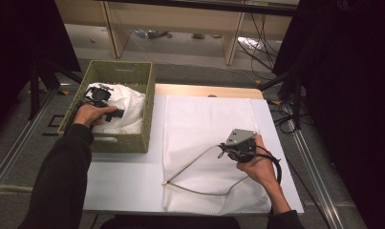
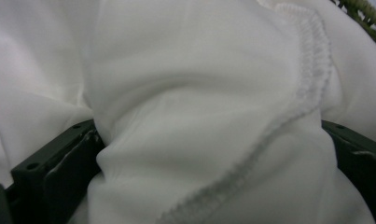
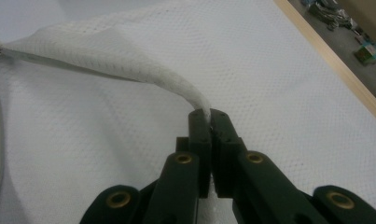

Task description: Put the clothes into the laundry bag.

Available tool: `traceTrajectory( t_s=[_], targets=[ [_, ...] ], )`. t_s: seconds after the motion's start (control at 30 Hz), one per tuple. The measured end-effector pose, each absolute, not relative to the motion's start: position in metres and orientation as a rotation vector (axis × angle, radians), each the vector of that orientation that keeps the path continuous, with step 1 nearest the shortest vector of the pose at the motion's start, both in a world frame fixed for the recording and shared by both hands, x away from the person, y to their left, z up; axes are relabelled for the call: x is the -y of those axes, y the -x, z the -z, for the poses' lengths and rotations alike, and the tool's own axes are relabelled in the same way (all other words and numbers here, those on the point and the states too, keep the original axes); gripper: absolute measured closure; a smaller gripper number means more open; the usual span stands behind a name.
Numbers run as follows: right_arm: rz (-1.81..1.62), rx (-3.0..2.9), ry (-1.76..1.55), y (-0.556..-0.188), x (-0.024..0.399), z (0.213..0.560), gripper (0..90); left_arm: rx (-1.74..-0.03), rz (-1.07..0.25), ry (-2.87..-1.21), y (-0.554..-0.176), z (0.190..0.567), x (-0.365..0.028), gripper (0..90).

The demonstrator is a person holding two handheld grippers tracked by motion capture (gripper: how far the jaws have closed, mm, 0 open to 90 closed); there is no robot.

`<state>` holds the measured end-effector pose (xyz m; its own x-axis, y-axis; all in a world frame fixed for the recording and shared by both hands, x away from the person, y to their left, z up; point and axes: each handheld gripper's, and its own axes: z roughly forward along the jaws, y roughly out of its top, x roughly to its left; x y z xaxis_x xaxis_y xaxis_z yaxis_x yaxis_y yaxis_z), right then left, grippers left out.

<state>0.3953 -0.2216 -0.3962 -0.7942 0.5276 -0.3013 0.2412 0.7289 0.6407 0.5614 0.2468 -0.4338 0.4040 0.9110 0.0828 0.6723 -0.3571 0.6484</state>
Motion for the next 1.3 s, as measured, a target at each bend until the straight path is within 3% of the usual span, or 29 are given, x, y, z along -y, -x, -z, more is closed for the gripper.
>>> traceTrajectory(
  t_s=[0.1,0.17,0.23,0.27,0.37,0.5,0.67,0.7,0.73,0.83,0.93,1.0,1.07,1.1,1.13,1.17,1.2,1.23,1.3],
  targets=[
    [-0.820,-2.462,-0.589,-0.395,0.222,0.397,89.4,-1.299,-0.618,-2.160,-0.565,0.441,-0.241,1.3],
    [-0.825,-2.463,-0.593,-0.395,0.222,0.396,89.4,-1.318,-0.635,-2.176,-0.566,0.445,-0.245,33.7],
    [-0.823,-2.463,-0.590,-0.395,0.223,0.396,89.4,-1.366,-0.621,-2.167,-0.568,0.439,-0.250,47.8],
    [-0.821,-2.463,-0.590,-0.394,0.223,0.396,89.4,-1.406,-0.640,-2.155,-0.568,0.434,-0.252,50.1],
    [-0.822,-2.461,-0.592,-0.394,0.224,0.397,89.4,-1.484,-0.707,-2.112,-0.568,0.433,-0.258,45.2],
    [-0.823,-2.461,-0.602,-0.393,0.227,0.398,89.4,-1.498,-0.672,-2.103,-0.568,0.438,-0.259,19.1],
    [-0.820,-2.457,-0.612,-0.392,0.228,0.398,89.4,-1.477,-0.723,-2.098,-0.572,0.456,-0.261,3.4],
    [-0.823,-2.454,-0.648,-0.390,0.228,0.399,89.4,-1.477,-0.723,-2.098,-0.572,0.456,-0.261,4.0],
    [-0.819,-2.458,-0.612,-0.392,0.229,0.399,89.4,-1.490,-0.641,-2.086,-0.575,0.459,-0.263,11.5],
    [-0.821,-2.460,-0.634,-0.390,0.228,0.400,89.4,-1.531,-0.419,-1.961,-0.573,0.460,-0.267,43.9],
    [-0.833,-2.467,-0.623,-0.392,0.229,0.400,89.4,-1.458,-0.357,-1.957,-0.572,0.458,-0.264,49.5],
    [-0.836,-2.464,-0.623,-0.393,0.229,0.399,89.4,-1.321,-0.221,-1.954,-0.569,0.453,-0.262,49.4],
    [-0.836,-2.464,-0.624,-0.393,0.228,0.399,89.4,-1.287,-0.187,-1.948,-0.568,0.453,-0.260,47.4],
    [-0.837,-2.465,-0.625,-0.394,0.228,0.399,89.4,-1.277,-0.214,-1.982,-0.568,0.452,-0.258,47.4],
    [-0.836,-2.465,-0.617,-0.395,0.227,0.399,89.4,-1.314,-0.300,-2.000,-0.569,0.451,-0.256,39.6],
    [-0.836,-2.465,-0.617,-0.395,0.227,0.399,89.4,-1.314,-0.300,-2.000,-0.569,0.451,-0.256,34.5],
    [-0.836,-2.472,-0.615,-0.395,0.227,0.400,89.4,-1.340,-0.445,-1.993,-0.569,0.453,-0.253,25.7],
    [-0.835,-2.472,-0.615,-0.396,0.227,0.400,89.4,-1.350,-0.486,-1.999,-0.569,0.454,-0.253,18.3],
    [-0.835,-2.473,-0.612,-0.396,0.227,0.400,89.4,-1.366,-0.518,-2.024,-0.569,0.457,-0.253,13.4]
  ],
)
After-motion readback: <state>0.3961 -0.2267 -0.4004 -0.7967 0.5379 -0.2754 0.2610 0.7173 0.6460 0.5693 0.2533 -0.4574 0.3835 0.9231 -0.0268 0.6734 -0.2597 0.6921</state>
